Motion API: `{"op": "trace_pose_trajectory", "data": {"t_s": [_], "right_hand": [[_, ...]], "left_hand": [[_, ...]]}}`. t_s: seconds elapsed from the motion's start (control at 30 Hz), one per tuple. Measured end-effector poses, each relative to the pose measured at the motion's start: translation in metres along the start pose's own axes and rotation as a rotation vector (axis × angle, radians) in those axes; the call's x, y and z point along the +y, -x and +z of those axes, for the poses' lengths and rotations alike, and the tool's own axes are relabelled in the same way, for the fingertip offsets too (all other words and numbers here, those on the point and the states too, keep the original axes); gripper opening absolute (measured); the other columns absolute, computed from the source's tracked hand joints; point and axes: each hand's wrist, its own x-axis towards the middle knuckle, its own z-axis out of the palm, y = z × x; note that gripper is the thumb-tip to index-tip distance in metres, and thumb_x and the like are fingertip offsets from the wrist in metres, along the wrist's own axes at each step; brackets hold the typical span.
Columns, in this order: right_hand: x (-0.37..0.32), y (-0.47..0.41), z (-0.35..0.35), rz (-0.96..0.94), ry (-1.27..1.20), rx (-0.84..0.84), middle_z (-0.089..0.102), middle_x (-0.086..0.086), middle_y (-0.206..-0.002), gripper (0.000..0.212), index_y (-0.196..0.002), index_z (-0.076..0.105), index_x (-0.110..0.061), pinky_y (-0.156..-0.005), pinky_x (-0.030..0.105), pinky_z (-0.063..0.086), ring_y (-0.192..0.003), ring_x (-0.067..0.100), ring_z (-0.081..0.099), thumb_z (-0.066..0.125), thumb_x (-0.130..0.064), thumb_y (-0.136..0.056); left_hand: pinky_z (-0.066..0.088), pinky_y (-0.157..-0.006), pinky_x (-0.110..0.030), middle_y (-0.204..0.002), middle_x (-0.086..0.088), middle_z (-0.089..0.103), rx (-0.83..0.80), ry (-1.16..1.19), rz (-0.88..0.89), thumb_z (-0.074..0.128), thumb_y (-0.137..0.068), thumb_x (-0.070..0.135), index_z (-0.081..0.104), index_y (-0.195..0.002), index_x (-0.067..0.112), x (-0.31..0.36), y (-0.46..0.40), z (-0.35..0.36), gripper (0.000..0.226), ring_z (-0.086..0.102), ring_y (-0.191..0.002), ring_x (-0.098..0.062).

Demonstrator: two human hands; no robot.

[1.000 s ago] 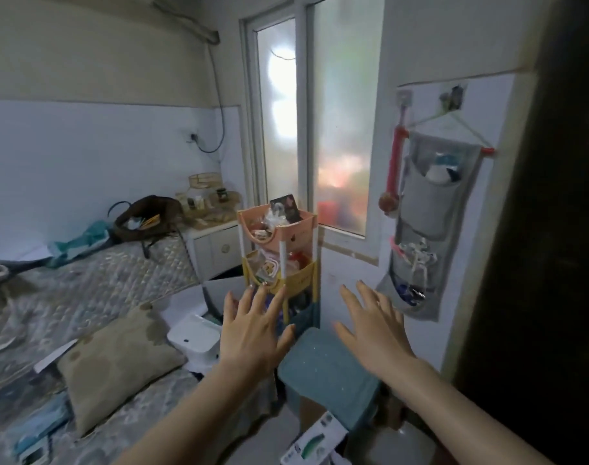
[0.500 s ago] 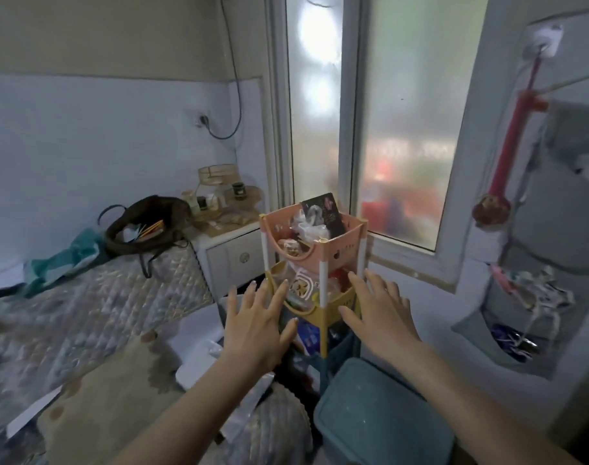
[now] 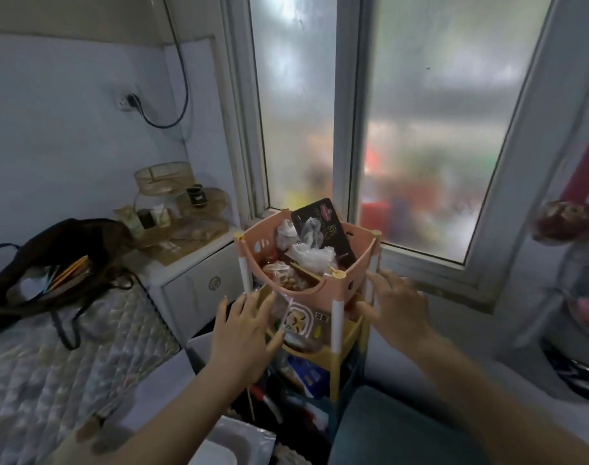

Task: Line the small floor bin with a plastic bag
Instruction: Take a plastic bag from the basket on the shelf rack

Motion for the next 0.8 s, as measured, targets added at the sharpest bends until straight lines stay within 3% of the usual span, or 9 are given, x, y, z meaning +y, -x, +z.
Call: {"op": "trace_pose_trajectory", "data": {"t_s": [0.37,0.53,0.67,0.8], "right_hand": [[0.023,-0.218,0.105,-0.015,0.038,-0.214,0.042,0.003,-0.144,0.075,-0.140,0.028,-0.028,-0.101,0.047,0.035,-0.124,0.026,0.044,0.059,-0.057,-0.078],[0.032,-0.251,0.138,-0.035,-0.050,-0.398,0.038,0.007,-0.147,0.084,-0.140,0.031,-0.026,-0.104,0.045,0.040,-0.129,0.027,0.042,0.066,-0.059,-0.070],[0.036,-0.256,0.147,-0.100,-0.106,-0.408,0.054,0.002,-0.131,0.060,-0.124,0.051,-0.021,-0.090,0.041,0.050,-0.114,0.021,0.054,0.066,-0.052,-0.075],[0.036,-0.250,0.147,-0.090,-0.241,-0.314,0.062,0.000,-0.105,0.034,-0.109,0.056,-0.020,-0.078,0.043,0.052,-0.094,0.020,0.059,0.065,-0.036,-0.081]], "left_hand": [[0.014,-0.114,-0.045,-0.153,-0.003,0.028,-0.067,0.150,-0.059,0.053,-0.079,0.061,0.013,-0.144,0.033,-0.024,-0.223,0.098,0.081,0.025,-0.138,-0.022],[0.026,-0.111,-0.045,-0.156,-0.007,0.018,-0.259,0.337,-0.062,0.065,-0.071,0.061,0.007,-0.145,0.035,-0.018,-0.284,0.140,0.097,0.028,-0.137,-0.028],[0.042,-0.100,-0.041,-0.146,0.005,0.038,-0.315,0.532,-0.019,0.072,-0.067,0.055,0.017,-0.143,0.040,-0.019,-0.296,0.160,0.095,0.043,-0.127,-0.021],[0.048,-0.086,-0.032,-0.124,0.009,0.057,-0.127,0.641,0.016,0.073,-0.070,0.047,0.044,-0.128,0.035,-0.021,-0.293,0.161,0.066,0.055,-0.111,-0.013]]}}
